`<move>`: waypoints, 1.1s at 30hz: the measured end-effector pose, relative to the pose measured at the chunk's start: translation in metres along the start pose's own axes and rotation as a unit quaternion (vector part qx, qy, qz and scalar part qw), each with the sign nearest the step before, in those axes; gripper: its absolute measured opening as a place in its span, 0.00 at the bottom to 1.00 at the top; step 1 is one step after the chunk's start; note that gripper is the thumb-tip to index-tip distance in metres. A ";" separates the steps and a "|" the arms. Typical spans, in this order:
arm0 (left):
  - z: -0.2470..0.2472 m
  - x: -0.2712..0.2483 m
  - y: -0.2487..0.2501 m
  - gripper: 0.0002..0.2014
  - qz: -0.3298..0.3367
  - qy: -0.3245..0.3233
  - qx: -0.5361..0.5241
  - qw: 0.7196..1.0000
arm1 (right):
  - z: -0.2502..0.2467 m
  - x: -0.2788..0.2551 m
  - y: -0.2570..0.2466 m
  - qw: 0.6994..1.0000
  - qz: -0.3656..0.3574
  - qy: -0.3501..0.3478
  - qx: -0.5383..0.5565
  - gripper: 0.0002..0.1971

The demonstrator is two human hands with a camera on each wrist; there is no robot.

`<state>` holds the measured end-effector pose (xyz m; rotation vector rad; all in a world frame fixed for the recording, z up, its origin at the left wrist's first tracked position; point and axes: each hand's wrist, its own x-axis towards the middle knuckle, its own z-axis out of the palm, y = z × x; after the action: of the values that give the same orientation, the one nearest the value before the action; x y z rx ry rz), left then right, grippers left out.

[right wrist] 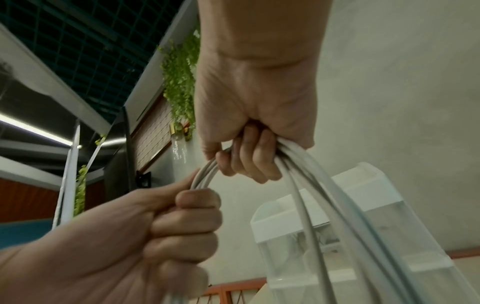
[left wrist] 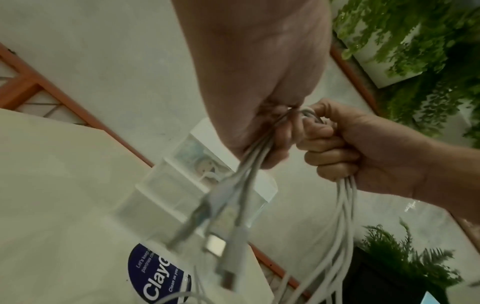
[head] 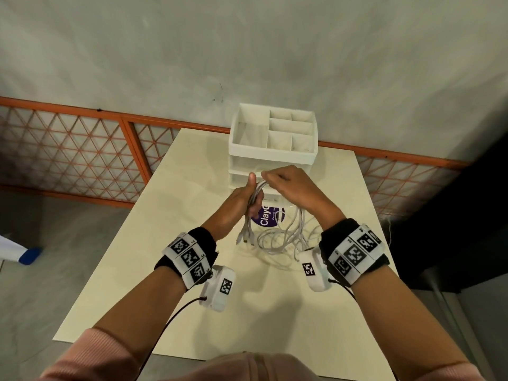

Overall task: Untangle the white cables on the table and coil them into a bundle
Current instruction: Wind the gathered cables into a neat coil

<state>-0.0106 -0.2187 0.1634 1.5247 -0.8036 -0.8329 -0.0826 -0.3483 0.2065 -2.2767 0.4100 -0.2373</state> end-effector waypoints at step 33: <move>-0.012 0.028 0.006 0.21 0.093 0.159 -0.011 0.983 | 0.032 -0.020 0.021 0.977 0.078 -0.101 0.169 0.30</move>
<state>0.0136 -0.2376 0.1683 1.4892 -0.6836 -0.4448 -0.0966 -0.3323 0.1685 -1.9018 0.4069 0.0061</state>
